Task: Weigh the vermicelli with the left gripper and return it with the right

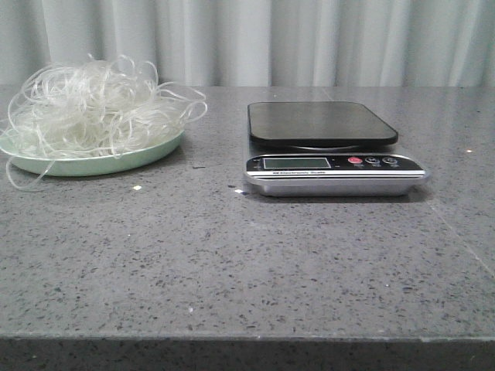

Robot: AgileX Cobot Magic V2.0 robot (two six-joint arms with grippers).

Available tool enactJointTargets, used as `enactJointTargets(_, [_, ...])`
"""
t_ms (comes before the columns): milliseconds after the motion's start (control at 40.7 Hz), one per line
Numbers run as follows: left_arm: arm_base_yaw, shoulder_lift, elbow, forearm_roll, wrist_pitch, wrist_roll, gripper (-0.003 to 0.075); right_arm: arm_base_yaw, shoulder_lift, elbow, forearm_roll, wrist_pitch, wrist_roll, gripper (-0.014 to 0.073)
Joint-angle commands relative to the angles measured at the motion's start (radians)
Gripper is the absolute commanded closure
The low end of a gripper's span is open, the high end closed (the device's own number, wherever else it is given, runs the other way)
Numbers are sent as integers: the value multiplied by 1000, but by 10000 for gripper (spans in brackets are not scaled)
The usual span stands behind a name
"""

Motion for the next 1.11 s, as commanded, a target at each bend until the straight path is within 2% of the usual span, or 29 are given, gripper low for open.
enactJointTargets(0, [2,-21,8,-5,-77,-9,583,-4,-16,-7,-9,-73,-2,442])
enactJointTargets(737, [2,-21,8,-12,-88,-9,583,-4,-16,-7,-9,-73,-2,442])
enactJointTargets(958, [2,-21,8,-13,-192,-9,583,-4,-16,-7,-9,-73,-2,442])
enactJointTargets(1081, [2,-21,6,-13,-297,-9,583,-4,-16,-7,-9,-73,-2,442])
